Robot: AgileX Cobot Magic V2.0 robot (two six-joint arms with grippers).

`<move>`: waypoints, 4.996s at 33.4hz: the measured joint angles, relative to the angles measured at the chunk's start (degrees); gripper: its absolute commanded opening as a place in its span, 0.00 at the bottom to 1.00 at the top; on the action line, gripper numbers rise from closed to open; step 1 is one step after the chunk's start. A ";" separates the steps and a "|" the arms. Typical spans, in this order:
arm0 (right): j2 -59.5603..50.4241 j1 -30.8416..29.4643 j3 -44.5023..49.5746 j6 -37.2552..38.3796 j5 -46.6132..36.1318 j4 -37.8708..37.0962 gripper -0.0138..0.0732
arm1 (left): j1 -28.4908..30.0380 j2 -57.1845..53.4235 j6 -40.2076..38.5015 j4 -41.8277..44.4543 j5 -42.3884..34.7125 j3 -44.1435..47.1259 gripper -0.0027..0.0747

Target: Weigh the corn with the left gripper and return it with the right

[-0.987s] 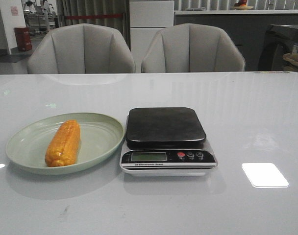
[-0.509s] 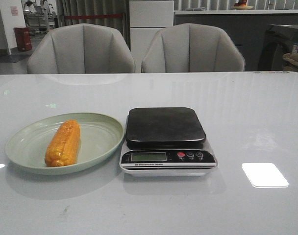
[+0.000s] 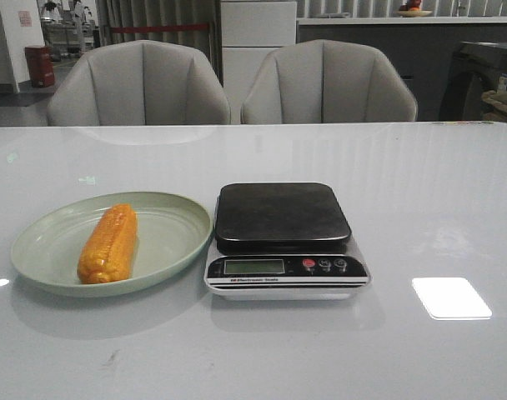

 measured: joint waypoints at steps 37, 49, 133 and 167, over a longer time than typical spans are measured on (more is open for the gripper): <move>0.00 0.00 0.00 0.00 0.00 0.00 0.34 | -9.88 55.18 -0.13 -5.56 -1.32 -24.48 0.20; 0.00 0.00 0.00 0.00 0.00 0.00 0.34 | -10.93 55.28 -0.26 -5.87 3.90 -32.64 0.20; 0.00 0.00 0.00 0.00 0.00 0.00 0.34 | -21.58 17.42 1.55 -9.45 -0.53 -14.28 0.61; 0.00 0.00 0.00 0.00 -1.87 0.00 0.34 | -21.58 -43.74 13.16 -6.26 5.47 11.60 0.34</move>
